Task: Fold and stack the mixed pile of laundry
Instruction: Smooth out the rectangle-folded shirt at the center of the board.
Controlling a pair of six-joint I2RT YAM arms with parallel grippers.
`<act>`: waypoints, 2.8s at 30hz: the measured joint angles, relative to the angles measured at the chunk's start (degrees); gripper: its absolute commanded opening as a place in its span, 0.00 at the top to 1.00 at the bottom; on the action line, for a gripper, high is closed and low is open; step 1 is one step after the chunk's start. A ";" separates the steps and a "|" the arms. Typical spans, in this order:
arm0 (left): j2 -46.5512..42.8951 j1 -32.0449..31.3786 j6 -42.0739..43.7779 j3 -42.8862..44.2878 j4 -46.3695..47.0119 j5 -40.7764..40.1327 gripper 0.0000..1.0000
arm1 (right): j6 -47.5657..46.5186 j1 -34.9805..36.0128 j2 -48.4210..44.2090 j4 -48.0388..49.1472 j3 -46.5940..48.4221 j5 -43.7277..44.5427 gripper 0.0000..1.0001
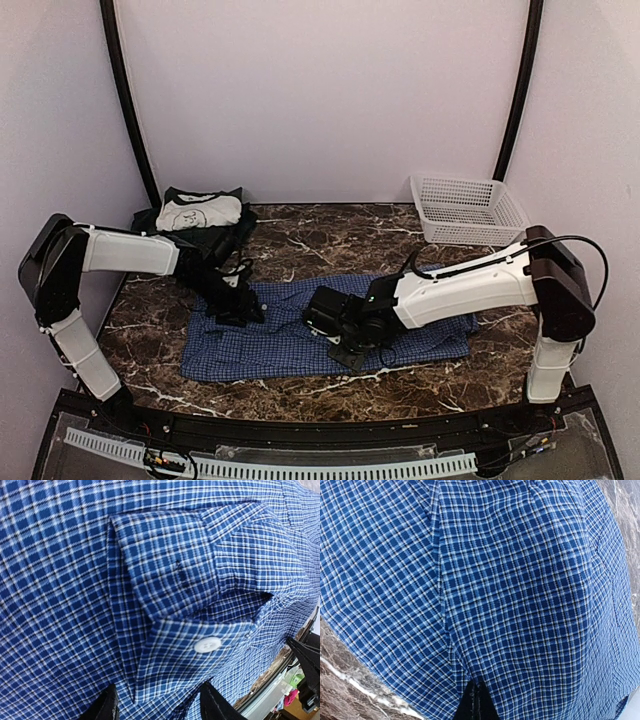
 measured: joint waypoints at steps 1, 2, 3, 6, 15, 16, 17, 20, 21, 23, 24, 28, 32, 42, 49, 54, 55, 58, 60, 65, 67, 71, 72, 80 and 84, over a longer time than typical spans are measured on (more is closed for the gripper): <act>0.00 0.00 -0.11 0.00 0.24 0.15 0.62 | -0.04 0.02 0.00 -0.07 0.00 0.17 1.00; 0.00 0.00 -0.22 0.00 0.55 0.37 0.65 | -0.02 0.07 0.00 -0.15 0.00 0.35 1.00; 0.00 0.00 -0.46 0.00 0.79 0.59 0.71 | 0.02 0.11 0.00 -0.20 0.00 0.52 1.00; 0.00 0.00 -0.31 0.00 1.46 1.22 0.86 | 0.22 0.15 -0.31 -0.33 0.00 1.05 1.00; -2.08 0.00 -0.66 0.04 1.25 2.03 1.00 | 2.75 0.15 -6.62 -1.14 -2.14 2.25 1.00; -2.64 0.00 -0.68 0.13 0.96 1.99 1.00 | 3.04 0.15 -7.26 -1.20 -2.56 2.27 1.00; -3.21 0.00 -0.68 0.37 0.59 1.90 1.00 | 3.32 0.15 -7.89 -1.20 -3.10 2.32 1.00; -4.44 0.00 -0.68 1.09 -0.20 1.53 1.00 | 4.07 0.15 -8.76 -1.51 -4.39 2.29 0.94; -4.70 0.00 -0.66 1.16 -0.28 1.40 1.00 | 4.15 0.15 -8.74 -1.55 -4.55 2.19 0.89; -4.85 0.02 -0.66 1.16 -0.42 1.38 1.00 | 4.76 0.15 -8.68 -1.57 -4.55 1.79 0.78; -4.85 0.02 -0.68 1.16 -0.44 1.40 1.00 | 4.33 0.15 -8.66 -1.46 -4.46 1.46 0.74; -4.85 0.02 -0.70 1.22 -0.59 1.42 1.00 | 4.44 0.17 -7.85 -0.57 -3.58 -0.79 0.68; -4.85 0.02 -0.68 1.86 -0.96 1.46 1.00 | 3.74 0.17 -5.20 0.35 -1.36 -2.58 0.66; -4.85 0.09 -0.70 1.90 -0.96 1.75 1.00 | 1.53 0.31 1.27 1.20 3.32 -4.00 0.67; -4.85 0.35 -0.68 1.88 -0.96 2.03 1.00 | 0.66 0.33 4.98 1.05 4.52 -2.91 0.76; -4.85 0.39 -0.66 1.90 -0.96 2.08 1.00 | 0.83 0.35 5.38 0.11 4.70 -0.48 0.92; -4.85 0.39 -0.66 1.90 -0.96 2.08 1.00 | 1.09 0.35 5.38 0.00 4.74 -0.02 0.96; -4.85 0.39 -0.61 1.90 -0.98 2.05 1.00 | 1.70 0.37 5.31 -0.52 4.92 1.25 1.00; -4.85 0.46 -0.61 1.90 -1.03 2.08 1.00 | 1.55 0.37 5.03 -0.98 4.92 1.90 1.00; -4.85 0.72 -0.59 2.23 -1.68 2.05 1.00 | 1.84 0.37 2.62 -1.70 4.55 2.80 1.00; -4.85 0.72 -0.57 2.84 -2.03 2.05 1.00 | 2.03 0.37 0.94 -1.81 4.07 2.91 1.00; -4.85 0.74 -0.52 4.48 -2.84 2.21 1.00 | 2.45 0.37 -2.80 -1.99 2.38 2.73 1.00; -4.85 0.74 -0.52 4.79 -3.10 2.32 1.00 | 2.49 0.37 -3.61 -2.03 1.97 2.60 1.00; -5.68 0.74 -0.13 5.18 -7.15 2.29 1.00 | 1.66 1.05 -6.49 -1.22 -1.46 -1.84 1.00; -7.82 0.74 -0.13 3.58 -8.55 1.70 1.00 | 1.33 1.92 -6.32 -0.35 -1.46 -4.44 0.68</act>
